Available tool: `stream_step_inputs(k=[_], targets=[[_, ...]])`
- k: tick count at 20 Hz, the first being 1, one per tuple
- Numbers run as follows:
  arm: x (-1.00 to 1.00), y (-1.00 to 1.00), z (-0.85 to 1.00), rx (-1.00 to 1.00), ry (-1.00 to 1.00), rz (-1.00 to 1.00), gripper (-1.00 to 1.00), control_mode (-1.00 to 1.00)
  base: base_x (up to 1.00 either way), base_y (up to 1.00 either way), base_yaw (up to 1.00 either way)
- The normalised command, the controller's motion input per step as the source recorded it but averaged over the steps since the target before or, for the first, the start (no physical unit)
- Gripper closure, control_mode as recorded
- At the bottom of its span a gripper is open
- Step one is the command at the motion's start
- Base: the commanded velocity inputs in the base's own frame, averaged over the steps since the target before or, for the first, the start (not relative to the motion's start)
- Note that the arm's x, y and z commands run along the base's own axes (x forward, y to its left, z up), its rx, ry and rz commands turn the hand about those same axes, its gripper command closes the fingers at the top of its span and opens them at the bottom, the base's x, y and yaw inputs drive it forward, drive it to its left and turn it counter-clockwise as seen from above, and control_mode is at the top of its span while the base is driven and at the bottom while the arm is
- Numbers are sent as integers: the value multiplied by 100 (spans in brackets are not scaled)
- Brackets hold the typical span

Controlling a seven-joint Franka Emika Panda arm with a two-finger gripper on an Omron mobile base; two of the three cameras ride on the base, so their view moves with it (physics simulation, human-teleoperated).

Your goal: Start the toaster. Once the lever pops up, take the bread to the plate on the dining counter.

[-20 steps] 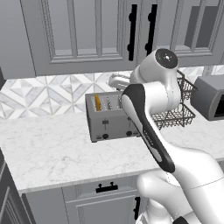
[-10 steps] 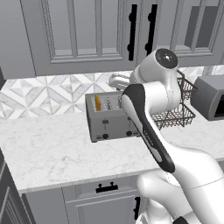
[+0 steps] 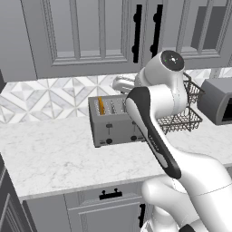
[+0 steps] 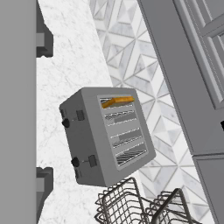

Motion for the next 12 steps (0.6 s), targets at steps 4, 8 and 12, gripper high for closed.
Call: stream_step_inputs(k=[4,8,12], targets=[[0,0,0,0,0,0,-100,-100,0,0,0],[0,0,0,0,0,0,-100,-100,0,0,0],[-17,5,0,0,0,0,-100,-100,0,0,0]])
